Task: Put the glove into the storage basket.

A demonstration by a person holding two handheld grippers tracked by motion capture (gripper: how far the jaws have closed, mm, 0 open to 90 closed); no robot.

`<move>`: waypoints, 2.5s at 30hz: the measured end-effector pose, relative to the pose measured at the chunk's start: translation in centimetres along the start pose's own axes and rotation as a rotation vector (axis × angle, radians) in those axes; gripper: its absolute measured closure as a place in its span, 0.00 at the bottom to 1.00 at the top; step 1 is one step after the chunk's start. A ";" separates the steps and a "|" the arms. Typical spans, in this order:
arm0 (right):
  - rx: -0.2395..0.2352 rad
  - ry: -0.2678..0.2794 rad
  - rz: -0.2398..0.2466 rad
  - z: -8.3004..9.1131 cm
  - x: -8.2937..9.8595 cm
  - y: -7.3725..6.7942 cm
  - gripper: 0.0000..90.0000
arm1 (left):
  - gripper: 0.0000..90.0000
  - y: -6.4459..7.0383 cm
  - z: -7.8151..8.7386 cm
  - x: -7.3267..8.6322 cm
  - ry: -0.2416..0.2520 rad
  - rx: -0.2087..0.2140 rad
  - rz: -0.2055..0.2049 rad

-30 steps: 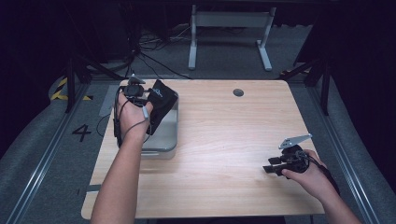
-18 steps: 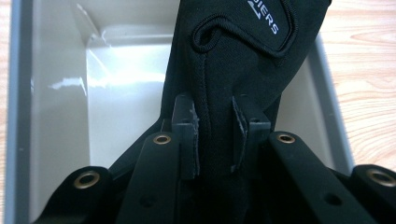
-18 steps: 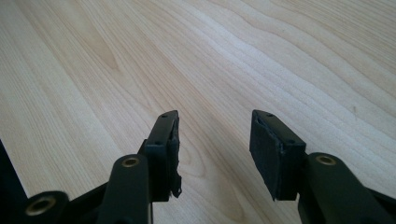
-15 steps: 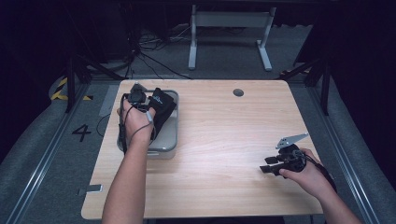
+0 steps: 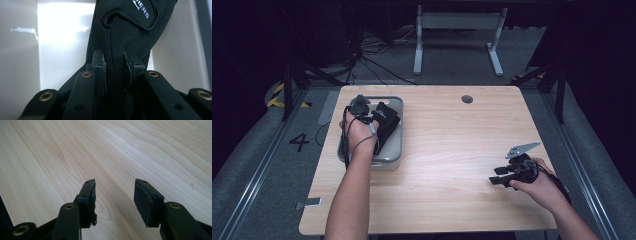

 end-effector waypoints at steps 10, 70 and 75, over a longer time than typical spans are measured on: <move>0.004 0.011 -0.005 0.3 0.0 0.1 0.59 | 0.74 -0.2 -1.0 0.0 -0.020 -0.027 -0.011; 0.037 0.057 -0.032 1.6 0.6 2.4 0.54 | 0.35 12.6 2.4 15.9 0.062 0.215 -0.756; 0.028 0.059 -0.017 1.3 0.7 2.5 0.55 | 0.32 12.0 0.3 17.1 0.030 0.193 -0.812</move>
Point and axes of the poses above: each handheld gripper's, and its own axes: z roughly backward along the jaws, x roughly out of its underside, y roughly to its right, the point moved 8 cm from there along -z, roughly forward along the jaws, and after that the axes turned 14 degrees about -y, right-handed, at the moved point
